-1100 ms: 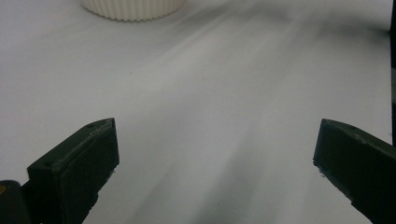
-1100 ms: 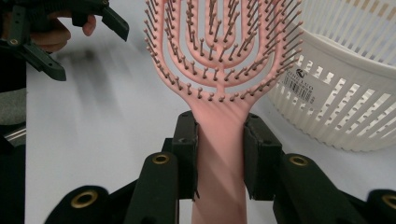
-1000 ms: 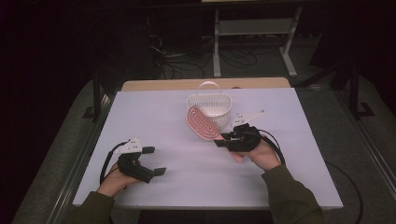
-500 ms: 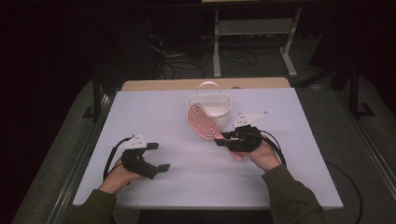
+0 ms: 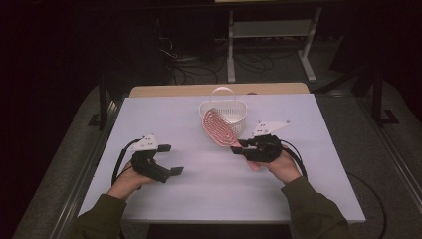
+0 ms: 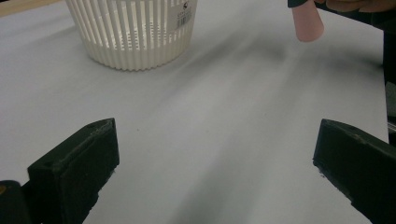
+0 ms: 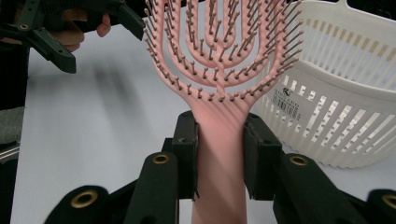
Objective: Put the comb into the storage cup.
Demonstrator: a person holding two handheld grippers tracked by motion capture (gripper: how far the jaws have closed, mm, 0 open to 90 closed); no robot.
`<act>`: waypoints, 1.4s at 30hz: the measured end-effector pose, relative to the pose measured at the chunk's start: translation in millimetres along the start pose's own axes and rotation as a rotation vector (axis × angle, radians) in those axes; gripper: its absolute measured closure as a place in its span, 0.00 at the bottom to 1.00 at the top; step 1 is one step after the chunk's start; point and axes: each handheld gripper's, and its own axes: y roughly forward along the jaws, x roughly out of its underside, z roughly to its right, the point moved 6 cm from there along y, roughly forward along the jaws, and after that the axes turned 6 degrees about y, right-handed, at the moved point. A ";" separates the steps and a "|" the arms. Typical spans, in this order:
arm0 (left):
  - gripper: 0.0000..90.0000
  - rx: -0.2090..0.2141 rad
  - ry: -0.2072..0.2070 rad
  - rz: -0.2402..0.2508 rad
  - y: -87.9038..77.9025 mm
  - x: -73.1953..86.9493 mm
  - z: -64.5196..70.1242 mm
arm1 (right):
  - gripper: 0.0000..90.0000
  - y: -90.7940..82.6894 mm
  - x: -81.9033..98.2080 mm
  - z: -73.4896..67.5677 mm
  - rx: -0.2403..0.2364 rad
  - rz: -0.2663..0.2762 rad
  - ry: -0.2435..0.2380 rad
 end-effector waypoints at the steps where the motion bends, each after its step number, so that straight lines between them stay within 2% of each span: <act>1: 0.00 0.001 -0.003 0.004 0.6 -1.3 -0.3 | 0.76 0.3 0.0 0.0 0.001 0.002 -0.001; 5: 0.00 0.010 0.001 0.010 2.9 -7.4 -0.8 | 0.76 1.4 2.0 -0.3 0.009 -0.002 -0.009; 11: 0.00 0.036 0.016 0.015 9.4 -17.7 2.1 | 0.76 0.2 2.0 1.2 0.008 0.006 0.000; 20: 0.00 0.050 0.024 0.021 14.5 -28.3 0.5 | 0.76 -4.8 1.7 4.5 0.015 0.024 0.010; 22: 0.00 0.059 0.014 0.029 15.8 -31.1 -0.6 | 0.76 -5.6 1.6 5.8 0.019 0.026 0.016; 34: 0.00 0.077 0.033 0.059 28.3 -48.5 -1.6 | 0.76 -6.2 1.6 7.5 0.034 0.027 0.015; 39: 0.00 0.105 0.019 0.070 32.8 -54.6 -0.2 | 0.76 -7.5 0.3 8.1 0.041 0.039 0.013; 42: 0.00 0.105 0.019 0.071 35.4 -58.2 -0.5 | 0.76 -7.8 -0.1 8.6 0.046 0.044 0.014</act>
